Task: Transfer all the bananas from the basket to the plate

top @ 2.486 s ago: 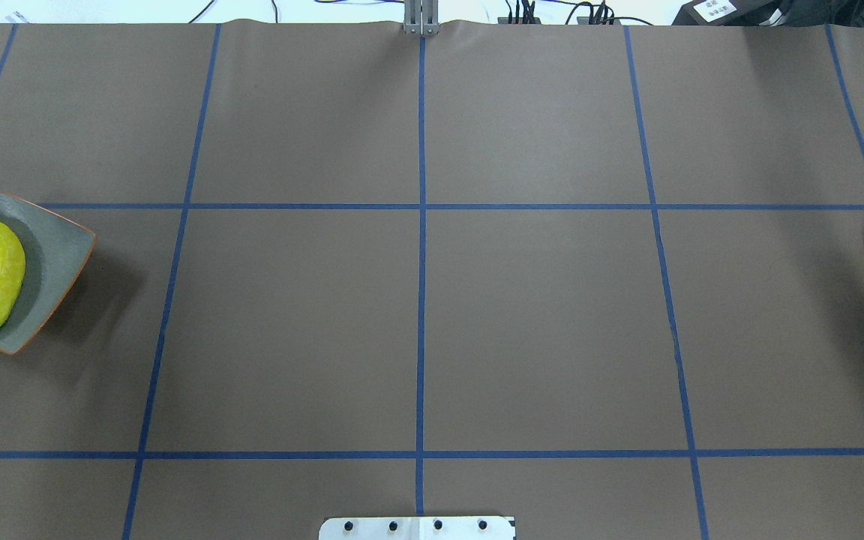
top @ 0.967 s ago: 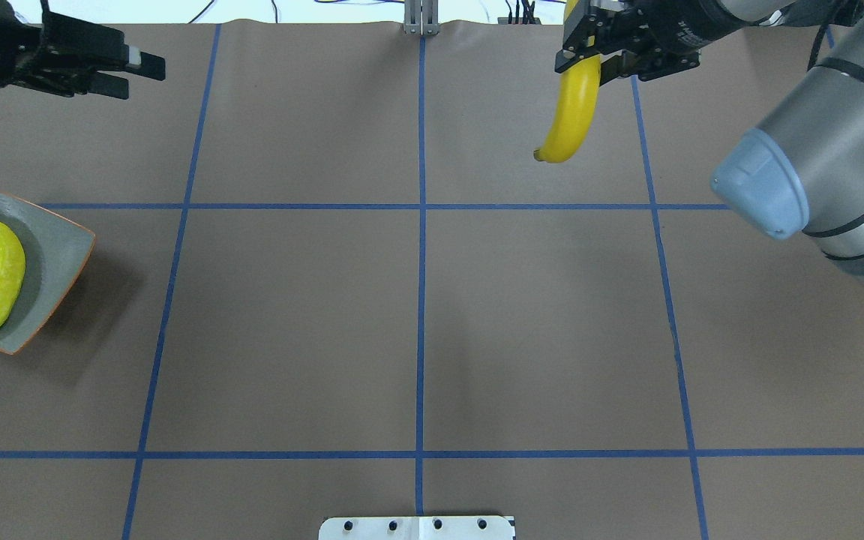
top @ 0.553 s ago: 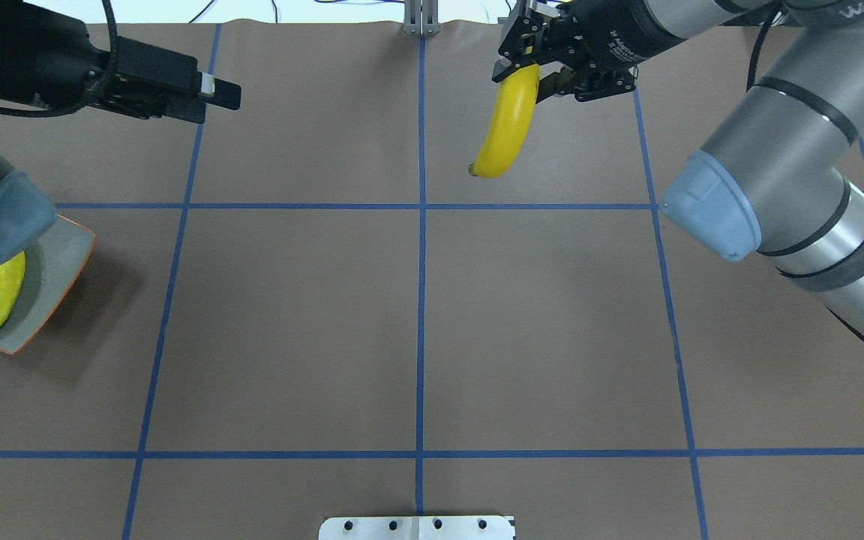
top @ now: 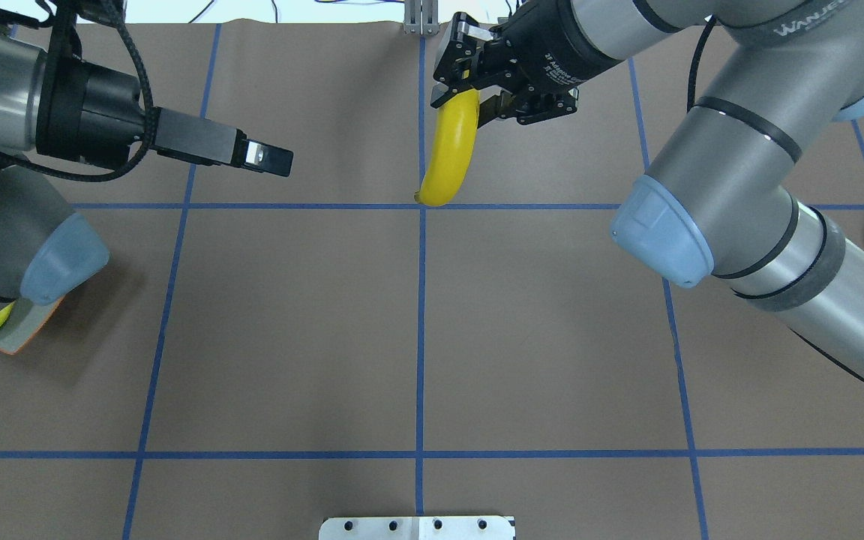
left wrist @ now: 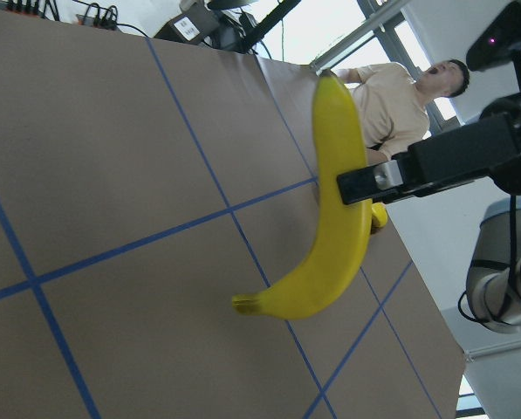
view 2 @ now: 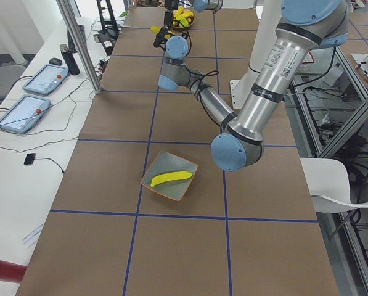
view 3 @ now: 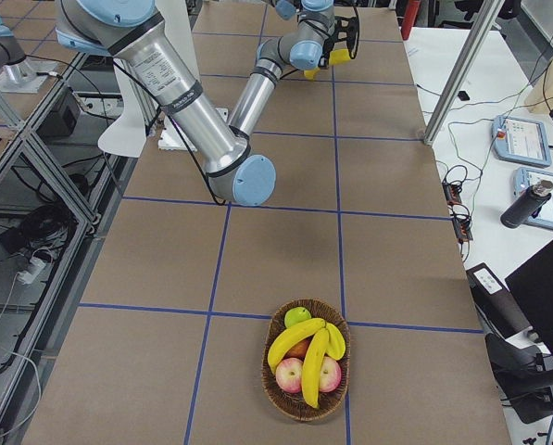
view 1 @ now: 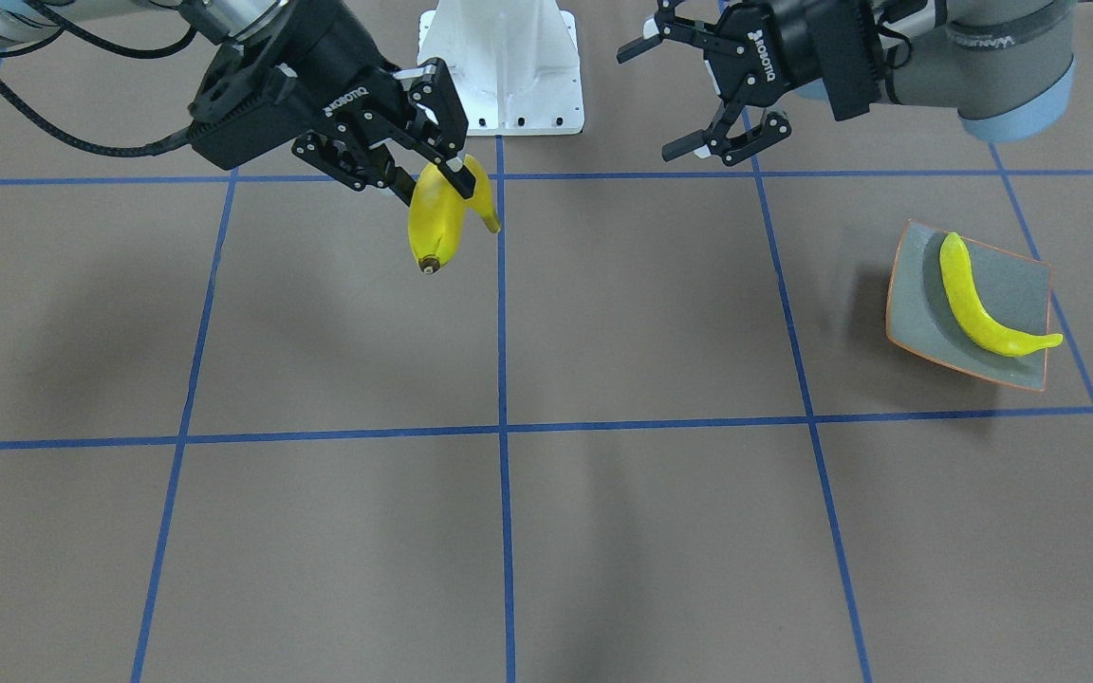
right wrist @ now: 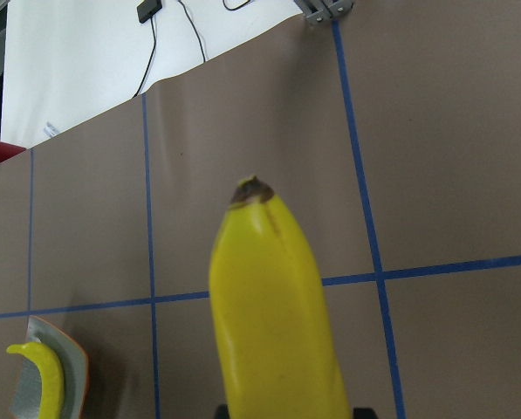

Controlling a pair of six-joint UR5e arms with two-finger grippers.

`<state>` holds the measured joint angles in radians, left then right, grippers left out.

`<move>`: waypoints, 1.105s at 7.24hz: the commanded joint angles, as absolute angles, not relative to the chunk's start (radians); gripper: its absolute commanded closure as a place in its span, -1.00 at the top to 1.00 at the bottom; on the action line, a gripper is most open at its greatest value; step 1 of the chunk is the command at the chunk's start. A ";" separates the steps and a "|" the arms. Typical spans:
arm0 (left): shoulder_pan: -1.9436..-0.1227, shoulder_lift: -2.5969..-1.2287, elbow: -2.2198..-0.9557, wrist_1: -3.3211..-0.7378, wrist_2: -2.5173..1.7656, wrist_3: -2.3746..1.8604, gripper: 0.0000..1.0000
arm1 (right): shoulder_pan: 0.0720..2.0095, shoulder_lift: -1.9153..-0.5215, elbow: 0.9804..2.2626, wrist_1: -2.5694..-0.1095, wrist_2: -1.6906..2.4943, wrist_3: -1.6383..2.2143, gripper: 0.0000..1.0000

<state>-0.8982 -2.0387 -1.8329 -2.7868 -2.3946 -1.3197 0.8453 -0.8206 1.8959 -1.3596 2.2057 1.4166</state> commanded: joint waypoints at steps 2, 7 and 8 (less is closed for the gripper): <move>-0.830 -2.068 -1.832 -2.826 -2.341 -1.319 1.00 | 0.792 -0.770 1.905 -1.408 2.209 1.423 -1.00; -0.761 -2.088 -1.816 -2.827 -2.258 -1.310 1.00 | 0.772 -0.761 1.934 -1.407 2.209 1.427 -1.00; -0.750 -2.089 -1.816 -2.827 -2.238 -1.310 1.00 | 0.767 -0.762 1.937 -1.407 2.209 1.425 -1.00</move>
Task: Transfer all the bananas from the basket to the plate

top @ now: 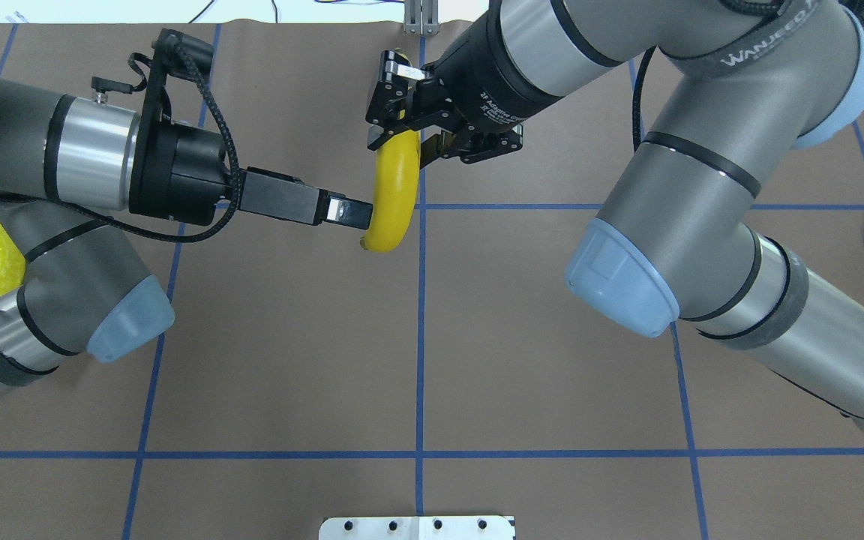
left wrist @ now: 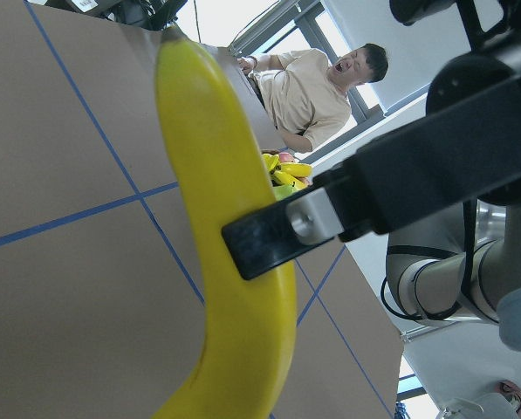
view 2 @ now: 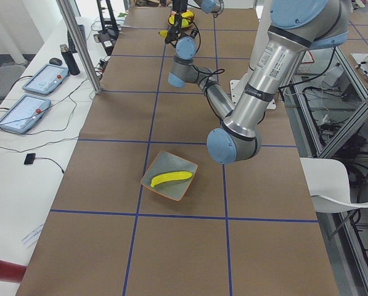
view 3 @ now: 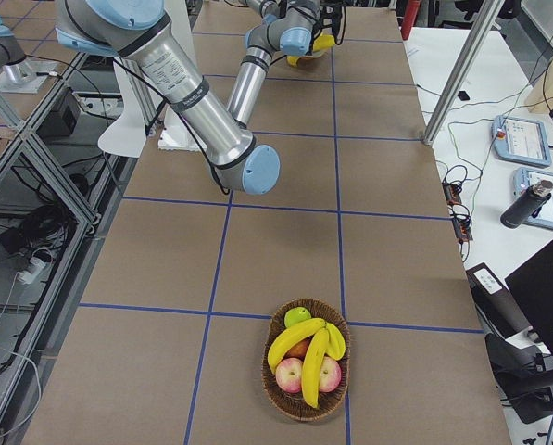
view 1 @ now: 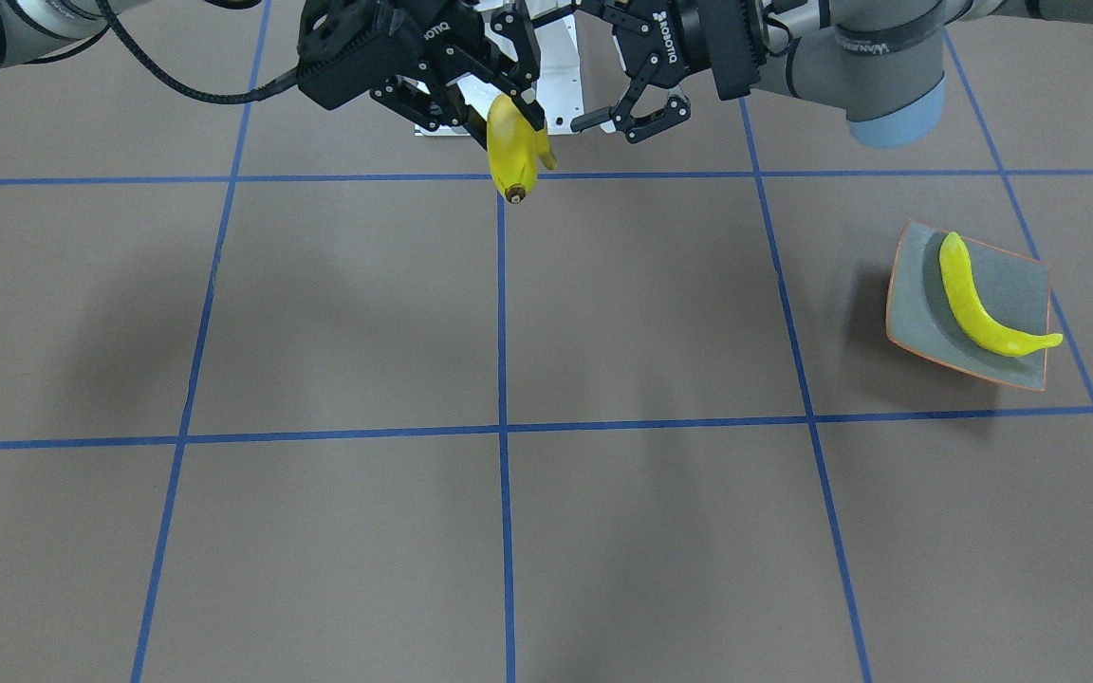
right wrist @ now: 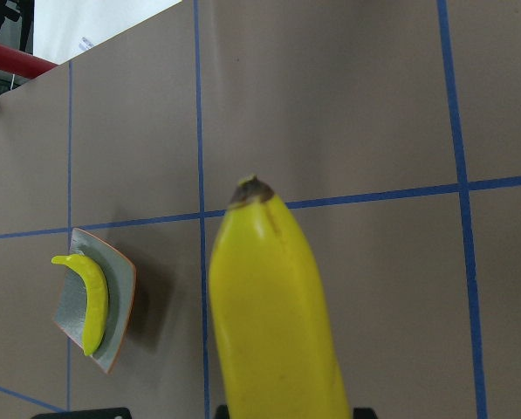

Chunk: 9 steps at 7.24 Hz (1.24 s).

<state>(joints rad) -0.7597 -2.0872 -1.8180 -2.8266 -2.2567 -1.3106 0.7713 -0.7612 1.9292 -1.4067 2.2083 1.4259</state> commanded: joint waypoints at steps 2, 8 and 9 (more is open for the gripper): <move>-0.738 -2.098 -1.815 -2.827 -2.224 -1.310 0.99 | 0.758 -0.762 1.944 -1.407 2.209 1.427 -1.00; -0.726 -2.103 -1.807 -2.827 -2.221 -1.310 0.41 | 0.736 -0.759 1.957 -1.407 2.200 1.427 -1.00; -0.724 -2.105 -1.807 -2.827 -2.221 -1.310 0.33 | 0.735 -0.759 1.957 -1.407 2.198 1.425 -1.00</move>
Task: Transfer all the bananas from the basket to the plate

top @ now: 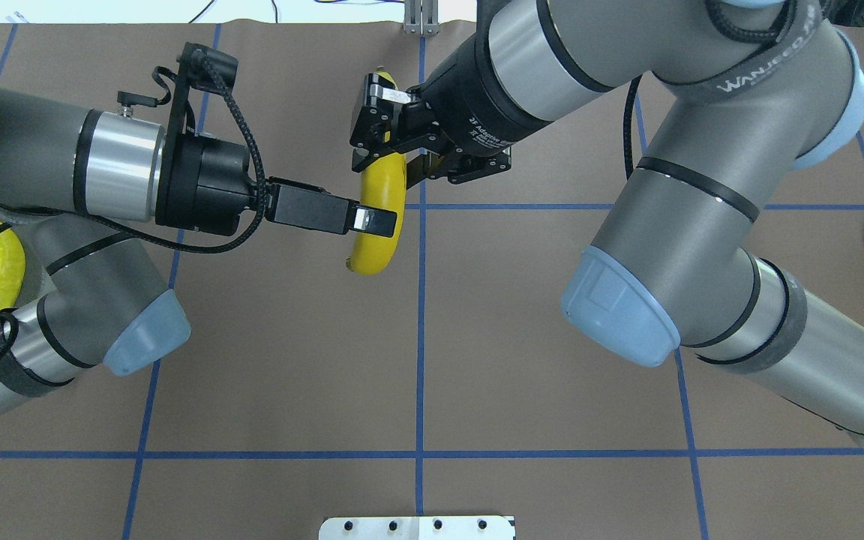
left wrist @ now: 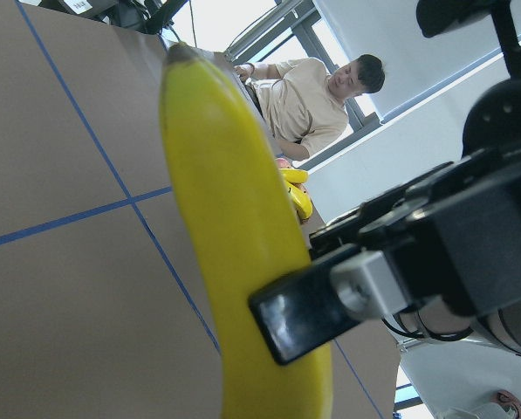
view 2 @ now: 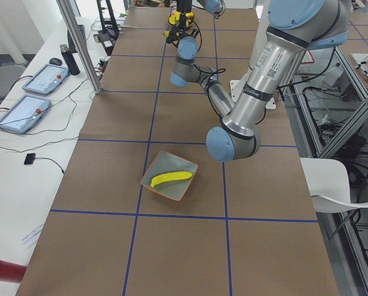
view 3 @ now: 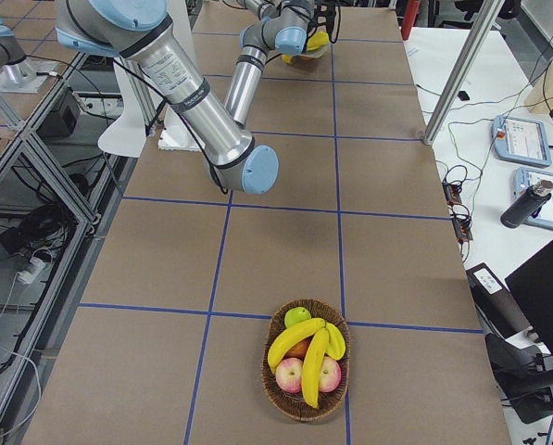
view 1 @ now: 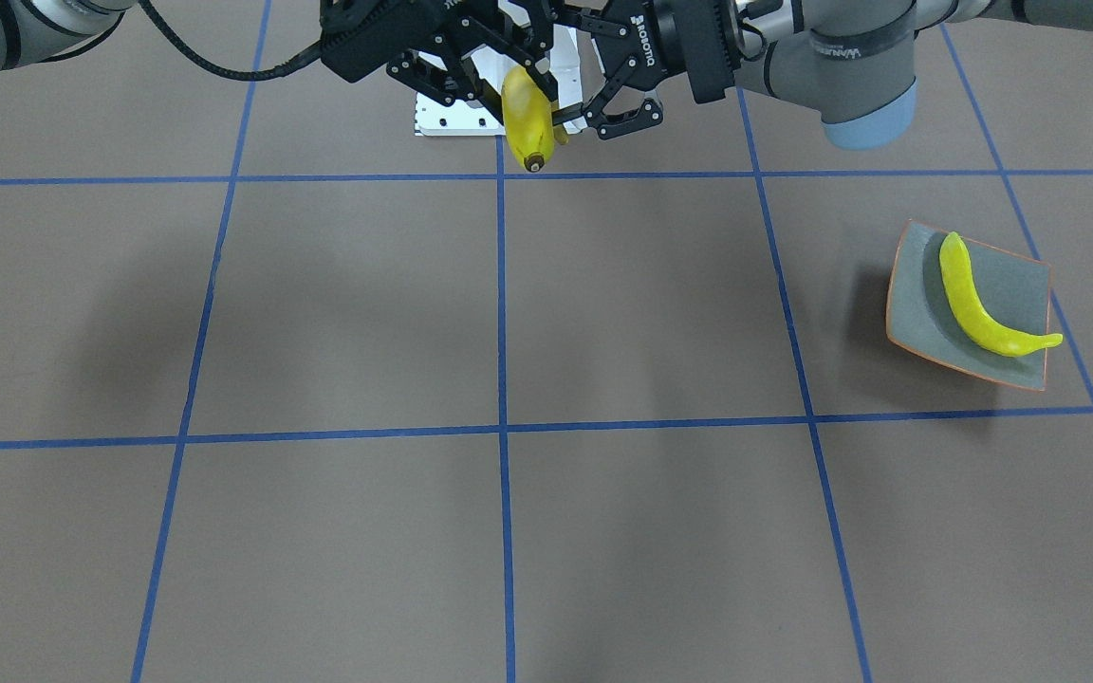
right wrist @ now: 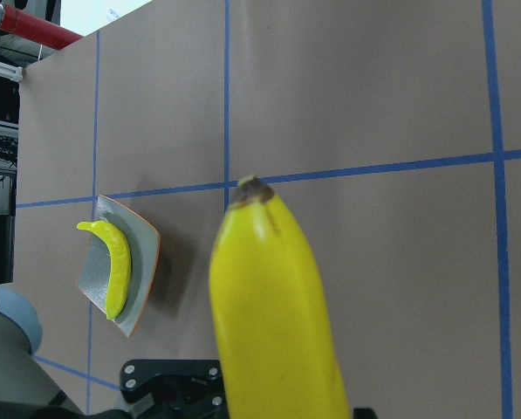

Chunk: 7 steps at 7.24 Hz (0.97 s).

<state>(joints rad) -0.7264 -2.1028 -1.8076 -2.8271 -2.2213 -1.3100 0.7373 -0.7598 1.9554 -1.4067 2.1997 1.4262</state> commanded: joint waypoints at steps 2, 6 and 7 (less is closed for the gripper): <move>-0.716 -2.106 -1.809 -2.832 -2.221 -1.310 -0.07 | 0.735 -0.759 1.957 -1.405 2.198 1.425 -1.00; -0.703 -2.105 -1.807 -2.844 -2.201 -1.312 -1.00 | 0.730 -0.759 1.959 -1.394 2.200 1.407 0.89; -0.701 -2.102 -1.807 -2.844 -2.201 -1.312 -1.00 | 0.730 -0.764 1.974 -1.393 2.191 1.399 1.00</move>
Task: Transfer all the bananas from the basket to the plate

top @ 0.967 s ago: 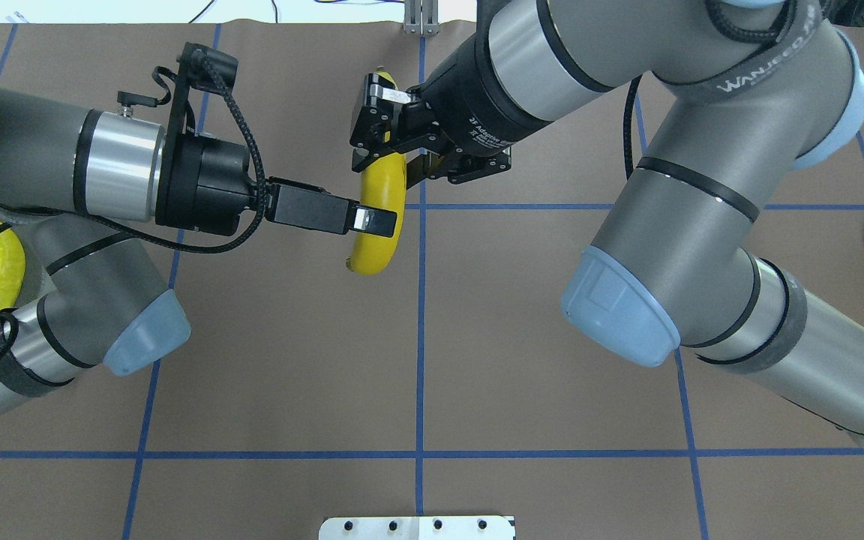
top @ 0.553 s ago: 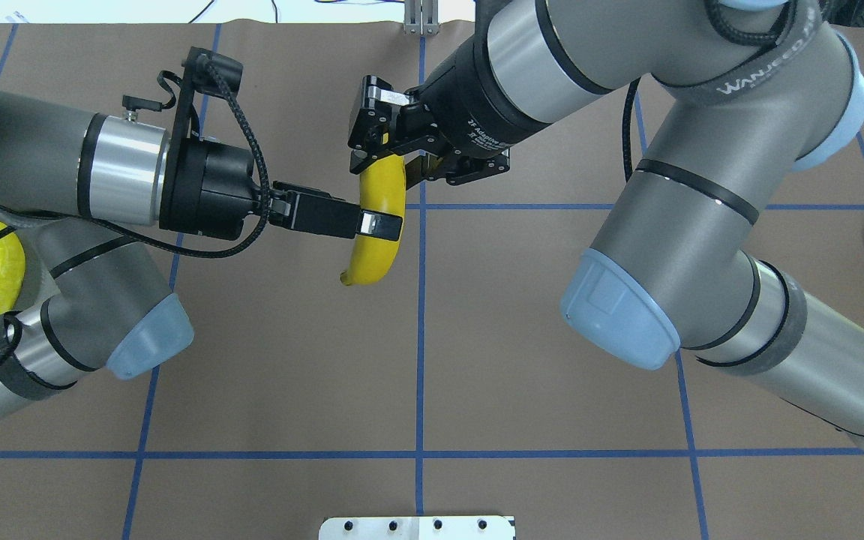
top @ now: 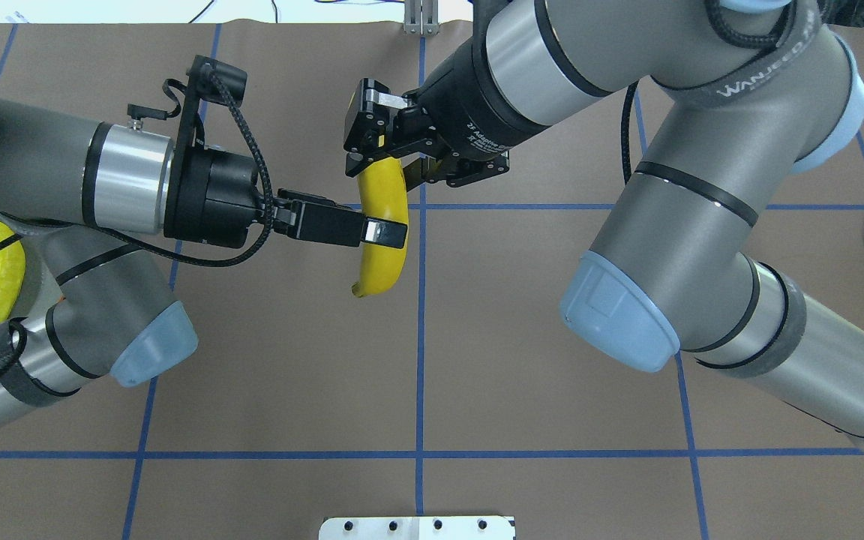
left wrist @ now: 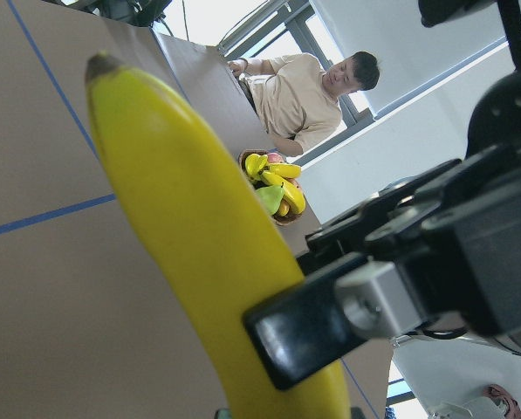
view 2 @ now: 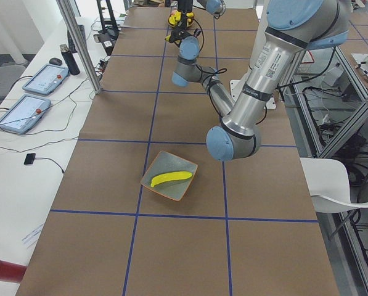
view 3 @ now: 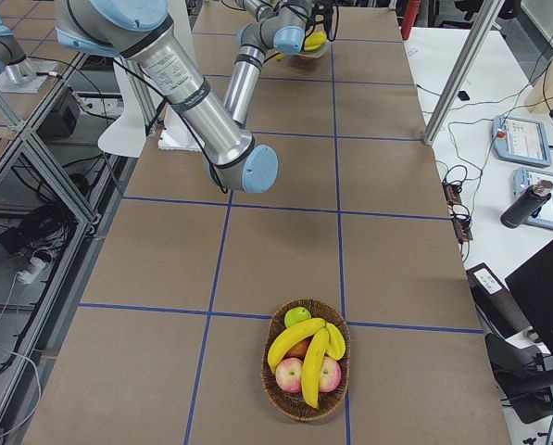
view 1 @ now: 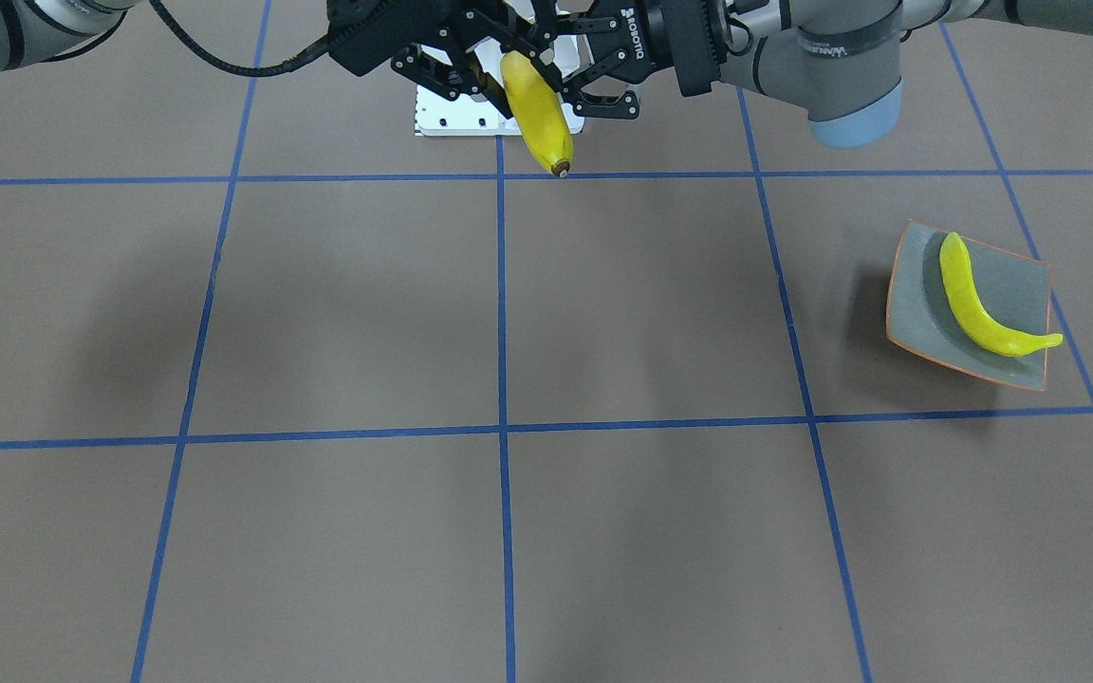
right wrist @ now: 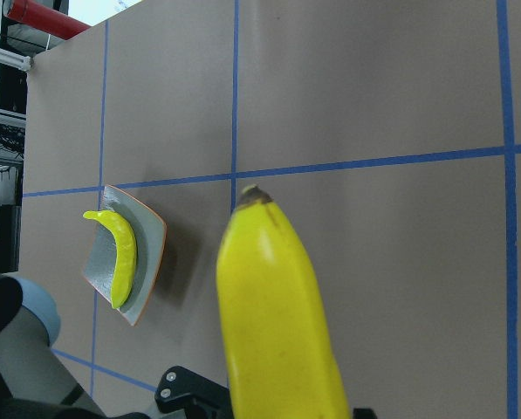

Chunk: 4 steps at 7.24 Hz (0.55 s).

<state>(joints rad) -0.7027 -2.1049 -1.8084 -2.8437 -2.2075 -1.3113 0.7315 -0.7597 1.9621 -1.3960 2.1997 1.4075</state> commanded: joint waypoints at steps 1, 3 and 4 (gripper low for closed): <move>-0.701 -2.095 -1.807 -2.844 -2.201 -1.312 -1.00 | 0.730 -0.768 1.988 -1.393 2.189 1.394 1.00; -0.701 -2.082 -1.806 -2.844 -2.201 -1.310 -1.00 | 0.750 -0.788 1.997 -1.394 2.191 1.382 1.00; -0.703 -2.057 -1.807 -2.844 -2.201 -1.310 -1.00 | 0.774 -0.819 1.996 -1.396 2.194 1.350 1.00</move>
